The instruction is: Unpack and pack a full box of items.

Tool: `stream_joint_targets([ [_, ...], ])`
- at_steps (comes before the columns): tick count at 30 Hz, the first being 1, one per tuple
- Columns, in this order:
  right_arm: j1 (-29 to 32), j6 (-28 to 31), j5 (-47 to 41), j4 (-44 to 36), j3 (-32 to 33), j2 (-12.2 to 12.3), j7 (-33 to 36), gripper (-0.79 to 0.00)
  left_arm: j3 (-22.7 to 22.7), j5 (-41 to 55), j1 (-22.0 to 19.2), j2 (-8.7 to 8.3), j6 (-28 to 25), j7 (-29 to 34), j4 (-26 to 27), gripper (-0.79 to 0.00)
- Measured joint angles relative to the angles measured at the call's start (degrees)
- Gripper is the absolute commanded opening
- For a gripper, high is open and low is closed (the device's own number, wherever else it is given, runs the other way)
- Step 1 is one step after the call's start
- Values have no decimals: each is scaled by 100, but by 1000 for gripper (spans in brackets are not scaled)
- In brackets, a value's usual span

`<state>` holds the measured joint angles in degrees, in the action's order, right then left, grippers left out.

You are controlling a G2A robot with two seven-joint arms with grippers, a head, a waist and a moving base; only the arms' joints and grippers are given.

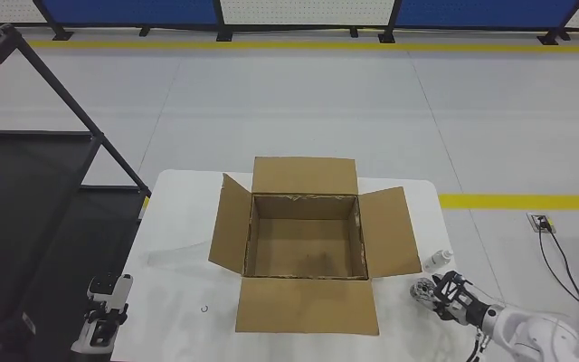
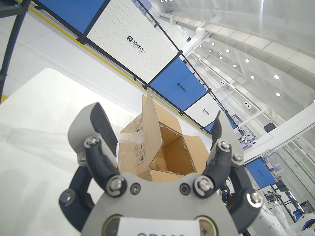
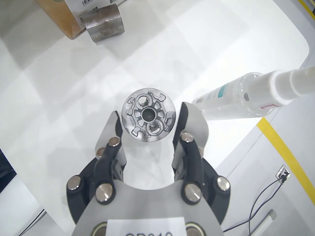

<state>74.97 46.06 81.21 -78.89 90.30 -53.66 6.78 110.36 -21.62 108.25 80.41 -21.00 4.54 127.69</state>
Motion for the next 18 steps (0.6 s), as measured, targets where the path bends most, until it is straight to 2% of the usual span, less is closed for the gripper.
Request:
stream_joint_targets([
  [6, 247, -25, -114, -382, 315, 48, -443, 0, 0, 0, 0, 0, 0, 0, 0, 0],
  [11, 543, 194, -17, -918, 612, 107, -753, 0, 0, 0, 0, 0, 0, 0, 0, 0],
  [18, 704, 264, 215, -1162, 579, 139, -308, 0, 0, 0, 0, 0, 0, 0, 0, 0],
])
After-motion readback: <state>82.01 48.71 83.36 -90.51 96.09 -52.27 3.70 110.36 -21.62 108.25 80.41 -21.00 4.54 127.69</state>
